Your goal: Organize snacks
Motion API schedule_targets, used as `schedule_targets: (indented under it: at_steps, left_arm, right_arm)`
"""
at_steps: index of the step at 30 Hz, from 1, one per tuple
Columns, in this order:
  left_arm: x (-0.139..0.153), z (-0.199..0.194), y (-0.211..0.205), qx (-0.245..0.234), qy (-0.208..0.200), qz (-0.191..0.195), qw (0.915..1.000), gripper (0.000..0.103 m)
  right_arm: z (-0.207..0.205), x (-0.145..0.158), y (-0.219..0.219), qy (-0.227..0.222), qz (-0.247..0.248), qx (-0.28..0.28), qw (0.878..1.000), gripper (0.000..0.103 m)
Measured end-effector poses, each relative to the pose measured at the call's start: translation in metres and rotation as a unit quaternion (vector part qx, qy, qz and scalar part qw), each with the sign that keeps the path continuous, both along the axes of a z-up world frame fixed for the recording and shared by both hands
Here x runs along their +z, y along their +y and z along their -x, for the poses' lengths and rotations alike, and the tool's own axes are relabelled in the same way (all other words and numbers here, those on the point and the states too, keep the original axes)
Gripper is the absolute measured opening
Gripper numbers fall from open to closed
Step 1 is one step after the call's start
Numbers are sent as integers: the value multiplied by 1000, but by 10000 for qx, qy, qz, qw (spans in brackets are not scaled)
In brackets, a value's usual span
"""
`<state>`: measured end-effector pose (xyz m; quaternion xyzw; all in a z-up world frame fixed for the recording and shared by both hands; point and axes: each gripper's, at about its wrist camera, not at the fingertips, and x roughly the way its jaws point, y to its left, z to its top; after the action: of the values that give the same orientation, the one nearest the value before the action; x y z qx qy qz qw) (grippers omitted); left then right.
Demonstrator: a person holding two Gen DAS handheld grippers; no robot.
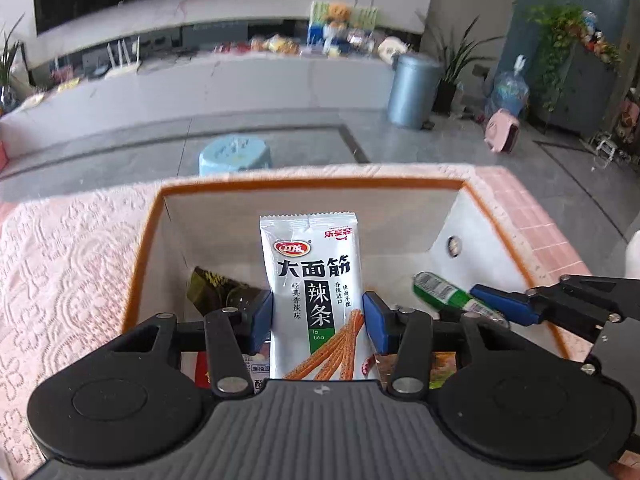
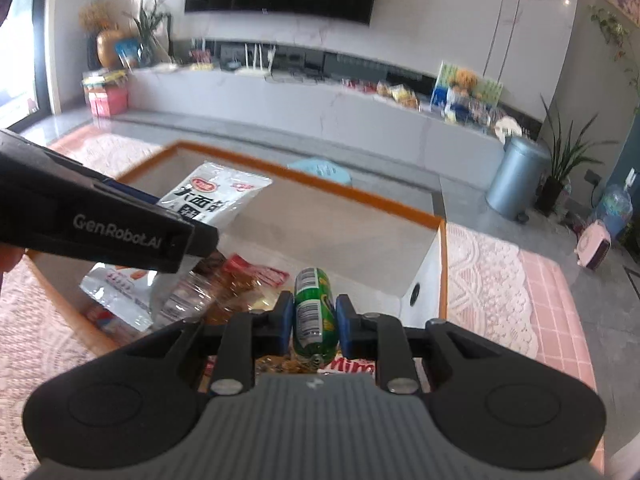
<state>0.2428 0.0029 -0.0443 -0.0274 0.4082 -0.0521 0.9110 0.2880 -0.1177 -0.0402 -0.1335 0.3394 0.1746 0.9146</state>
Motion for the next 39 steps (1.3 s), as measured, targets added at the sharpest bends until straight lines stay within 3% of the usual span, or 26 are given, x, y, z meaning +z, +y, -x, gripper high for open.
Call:
schedule_targets:
  at_steps: [11,18,23,27,29,31,39]
  left_arm:
    - [-32,-25,-5,-86,658,-172,9976,55]
    - [-33,-31,-6,-75,919,-261,9954,56]
    - [-32,-33,-9,-92,1121,-421,9928,64]
    - [-28,-29,-8,-4,1011,-470,9938,72]
    - [-22,-25,-8,3,922,-493,9945,77]
    - [-14,-18,-8,-24,785,-525,9955,79]
    - [24,20,-8,182,-51,-370,9991,80]
  right_arm:
    - [-44,-28,11,660,522,-192,9963,20]
    - [-51,-32,17,751,736,-155,9943,20]
    - [-52,-28,19,773,808,-83,9937,21]
    - [-51,-23,21,806,826,-24,9933,39]
    - [-50,-20,21,819,827,-2,9932,43]
    - [-48,-15,20,817,854,-7,9930,60]
    - [-24,21,3,659,465,-206,9965,78]
